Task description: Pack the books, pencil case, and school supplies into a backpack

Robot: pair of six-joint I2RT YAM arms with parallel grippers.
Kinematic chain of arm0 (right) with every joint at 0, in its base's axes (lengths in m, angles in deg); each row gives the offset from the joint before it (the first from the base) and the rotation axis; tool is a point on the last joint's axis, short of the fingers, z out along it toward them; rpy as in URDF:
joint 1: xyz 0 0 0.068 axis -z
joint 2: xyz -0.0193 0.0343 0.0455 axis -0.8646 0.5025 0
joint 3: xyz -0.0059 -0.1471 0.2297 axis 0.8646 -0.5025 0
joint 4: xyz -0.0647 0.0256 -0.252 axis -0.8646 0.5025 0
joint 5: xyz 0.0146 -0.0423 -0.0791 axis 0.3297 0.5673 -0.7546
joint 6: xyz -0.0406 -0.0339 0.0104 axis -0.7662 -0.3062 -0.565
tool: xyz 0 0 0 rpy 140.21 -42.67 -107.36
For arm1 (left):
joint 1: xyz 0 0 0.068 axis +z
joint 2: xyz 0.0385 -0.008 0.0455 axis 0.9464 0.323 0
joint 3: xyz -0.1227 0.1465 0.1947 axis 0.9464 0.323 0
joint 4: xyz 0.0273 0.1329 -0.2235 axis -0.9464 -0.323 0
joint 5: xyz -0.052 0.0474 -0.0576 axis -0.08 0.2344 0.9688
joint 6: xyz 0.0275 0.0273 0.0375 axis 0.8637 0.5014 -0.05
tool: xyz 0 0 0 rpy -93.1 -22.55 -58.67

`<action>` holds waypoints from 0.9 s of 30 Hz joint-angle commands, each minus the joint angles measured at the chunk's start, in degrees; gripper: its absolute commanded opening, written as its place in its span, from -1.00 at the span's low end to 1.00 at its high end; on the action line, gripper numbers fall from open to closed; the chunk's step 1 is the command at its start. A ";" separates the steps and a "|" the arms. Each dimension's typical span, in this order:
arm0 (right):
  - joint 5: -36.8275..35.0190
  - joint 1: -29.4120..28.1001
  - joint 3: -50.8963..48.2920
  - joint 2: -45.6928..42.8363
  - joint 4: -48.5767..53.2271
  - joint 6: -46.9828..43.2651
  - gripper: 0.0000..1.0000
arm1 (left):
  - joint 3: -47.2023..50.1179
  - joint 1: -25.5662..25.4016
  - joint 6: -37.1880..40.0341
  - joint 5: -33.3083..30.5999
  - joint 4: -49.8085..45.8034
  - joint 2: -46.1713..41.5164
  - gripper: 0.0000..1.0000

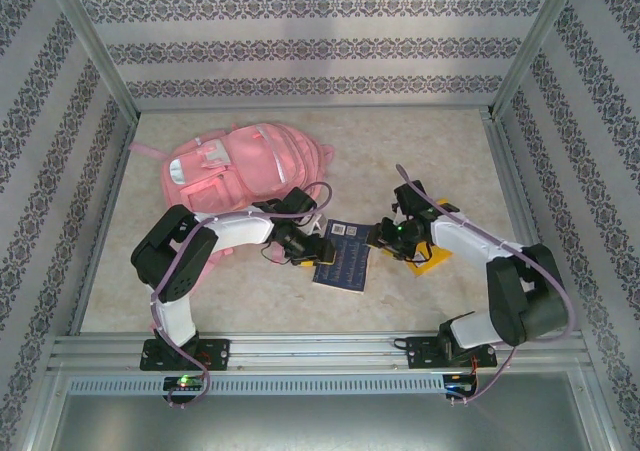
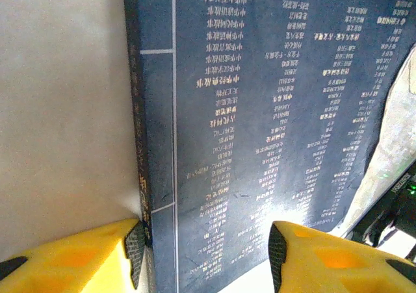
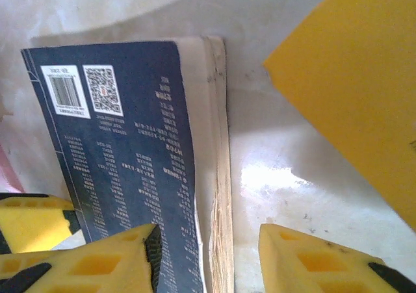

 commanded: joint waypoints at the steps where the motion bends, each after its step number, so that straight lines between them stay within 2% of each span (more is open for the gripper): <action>1: 3.48 0.39 -0.88 3.29 -2.79 2.08 -0.07 | 1.10 -1.13 -2.45 1.87 2.73 0.30 0.08; 7: 8.31 -1.36 -0.47 8.19 -8.30 3.84 -0.12 | 2.22 -1.18 -3.92 2.07 5.45 0.39 0.03; 12: 8.13 -2.98 0.63 9.31 -7.64 2.53 -0.21 | 3.00 -1.18 -5.21 2.42 7.56 0.66 -0.03; 17: 7.79 -3.51 0.99 7.87 -5.85 0.97 -0.31 | 2.99 -1.18 -5.58 2.77 8.19 1.17 -0.09; 27: 11.81 -4.23 1.27 3.01 -3.56 -0.42 -0.29 | 3.08 -1.18 -5.68 2.34 8.07 1.40 -0.14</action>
